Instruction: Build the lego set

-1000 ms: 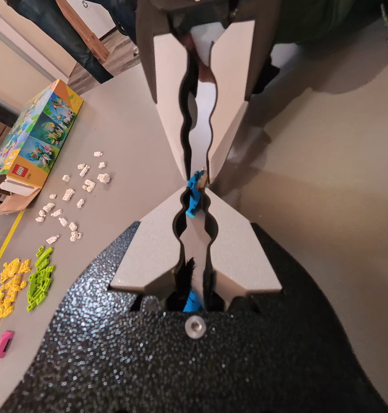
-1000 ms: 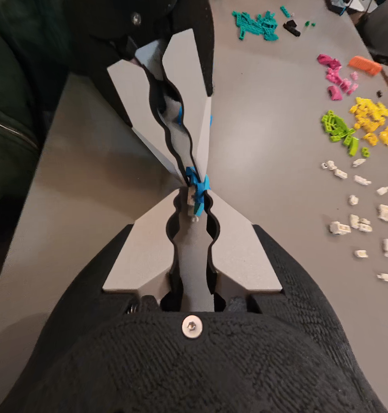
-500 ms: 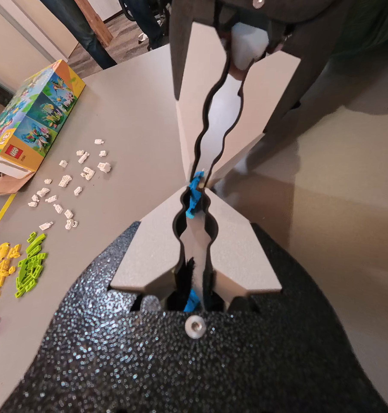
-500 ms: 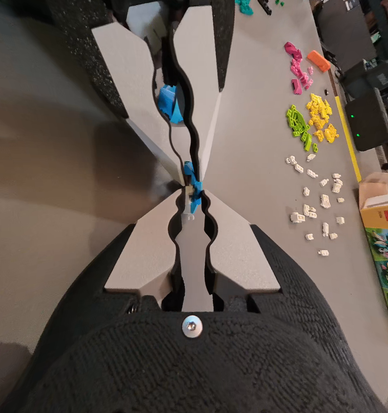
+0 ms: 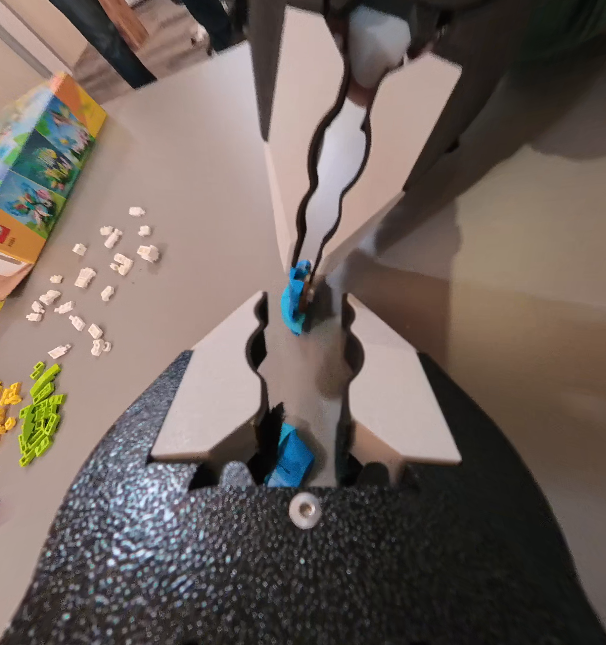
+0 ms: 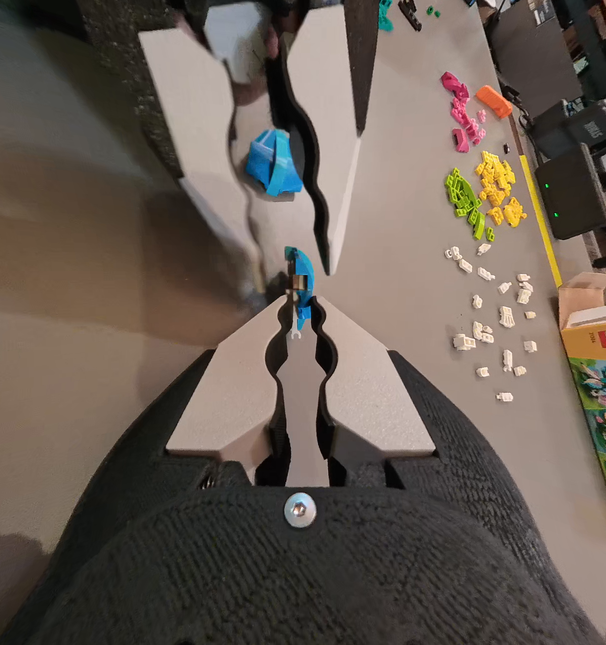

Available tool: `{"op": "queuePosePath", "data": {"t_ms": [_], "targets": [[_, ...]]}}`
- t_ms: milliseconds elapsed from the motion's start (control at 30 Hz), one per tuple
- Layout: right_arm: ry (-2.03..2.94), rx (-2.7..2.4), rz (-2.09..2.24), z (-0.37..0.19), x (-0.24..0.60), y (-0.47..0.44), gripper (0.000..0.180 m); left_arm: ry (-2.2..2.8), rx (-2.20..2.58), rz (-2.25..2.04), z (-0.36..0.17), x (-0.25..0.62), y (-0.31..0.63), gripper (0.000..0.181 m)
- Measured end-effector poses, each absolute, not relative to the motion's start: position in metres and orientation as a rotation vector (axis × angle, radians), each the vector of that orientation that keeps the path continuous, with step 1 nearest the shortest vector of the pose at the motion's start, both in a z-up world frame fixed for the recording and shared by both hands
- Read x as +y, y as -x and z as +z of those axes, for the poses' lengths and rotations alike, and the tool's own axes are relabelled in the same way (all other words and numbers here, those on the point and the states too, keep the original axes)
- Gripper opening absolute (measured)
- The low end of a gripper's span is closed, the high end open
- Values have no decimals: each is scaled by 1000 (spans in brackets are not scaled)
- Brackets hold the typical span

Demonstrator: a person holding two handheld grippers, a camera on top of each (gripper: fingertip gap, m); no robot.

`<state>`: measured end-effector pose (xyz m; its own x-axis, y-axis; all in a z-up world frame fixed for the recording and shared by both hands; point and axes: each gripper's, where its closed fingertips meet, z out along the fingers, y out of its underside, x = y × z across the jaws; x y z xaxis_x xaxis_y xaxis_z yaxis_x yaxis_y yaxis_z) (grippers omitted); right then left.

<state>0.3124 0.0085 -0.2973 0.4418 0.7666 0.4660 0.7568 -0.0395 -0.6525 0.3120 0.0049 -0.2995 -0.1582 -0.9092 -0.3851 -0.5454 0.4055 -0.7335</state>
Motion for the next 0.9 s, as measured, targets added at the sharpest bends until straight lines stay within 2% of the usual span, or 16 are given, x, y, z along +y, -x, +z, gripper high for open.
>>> {"op": "queuePosePath", "data": {"t_ms": [33,133,200,267,600,900], "targets": [[1785,-1305,24,-297,9,-313,8,1268,1862,-512,-305,7,-310,43],[1789,-1308,55,-297,9,-313,8,1241,1894,-490,-308,6,-312,32],[1790,-1320,85,-297,7,-312,8,1225,1868,-471,-305,11,-313,16],[1802,-1319,134,-297,5,-311,8,1196,1875,-475,-305,10,-312,13],[1790,-1339,224,-291,-4,-310,8,883,1835,-294,-293,3,-312,12],[1700,-1315,199,-273,-5,-306,11,947,1759,-437,-277,2,-311,12]]}}
